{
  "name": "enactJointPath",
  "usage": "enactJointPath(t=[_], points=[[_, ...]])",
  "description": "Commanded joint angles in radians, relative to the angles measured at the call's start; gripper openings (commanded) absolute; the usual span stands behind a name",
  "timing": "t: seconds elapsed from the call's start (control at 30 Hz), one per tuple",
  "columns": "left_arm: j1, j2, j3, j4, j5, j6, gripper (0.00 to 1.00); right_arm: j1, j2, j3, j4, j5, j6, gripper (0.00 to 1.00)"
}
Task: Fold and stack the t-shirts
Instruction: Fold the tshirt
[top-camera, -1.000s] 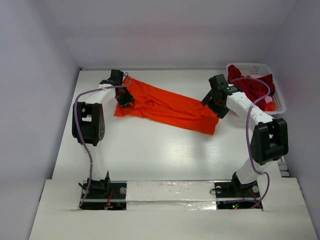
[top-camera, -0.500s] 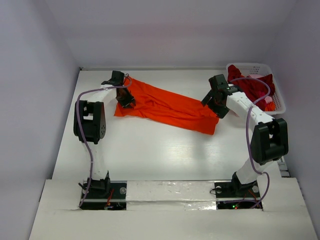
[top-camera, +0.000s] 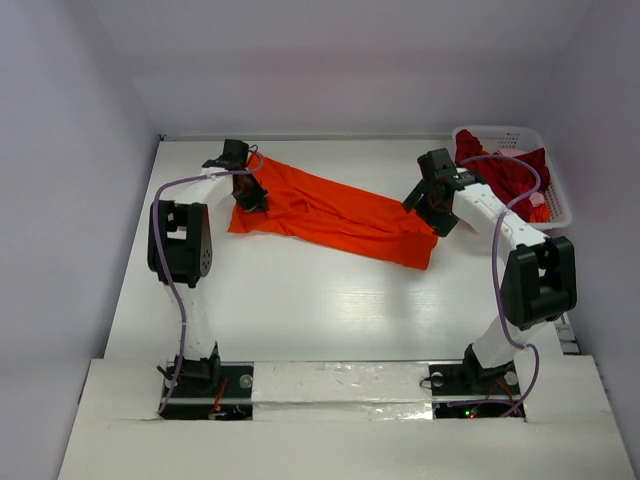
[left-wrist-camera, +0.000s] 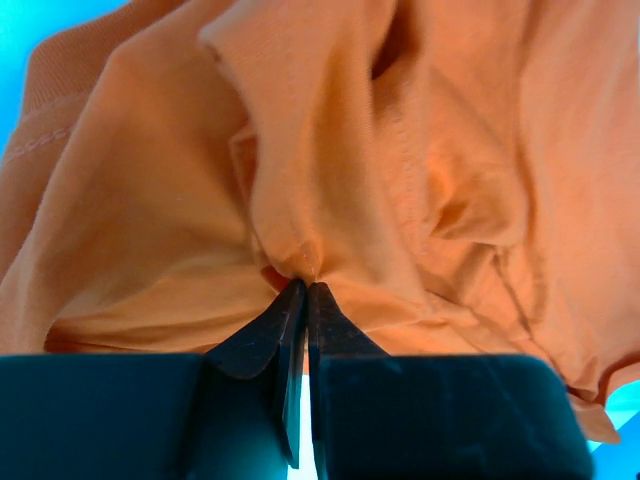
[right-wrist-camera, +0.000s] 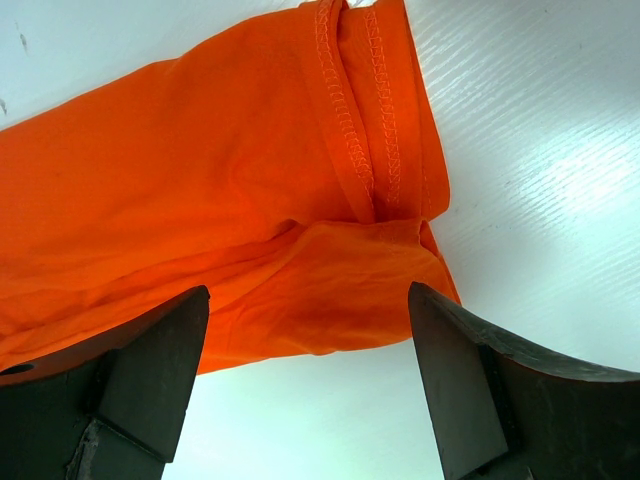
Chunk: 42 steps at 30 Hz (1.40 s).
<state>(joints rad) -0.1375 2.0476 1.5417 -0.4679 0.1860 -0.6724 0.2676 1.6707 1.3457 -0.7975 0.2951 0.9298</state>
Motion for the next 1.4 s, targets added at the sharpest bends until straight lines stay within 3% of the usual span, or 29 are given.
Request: enactJointPath(t=[0.0,1.37], points=[[0.001,0.006,0.054,-0.02,0.0,-0.003,0.0,-0.007,0.006,0.027,0.032,0.004,-0.011,0.85],[-0.077,0.177,0.403,-0.098,0.052,0.028,0.0,-0.007,-0.014,0.027,0.024,-0.004,-0.014,0.84]])
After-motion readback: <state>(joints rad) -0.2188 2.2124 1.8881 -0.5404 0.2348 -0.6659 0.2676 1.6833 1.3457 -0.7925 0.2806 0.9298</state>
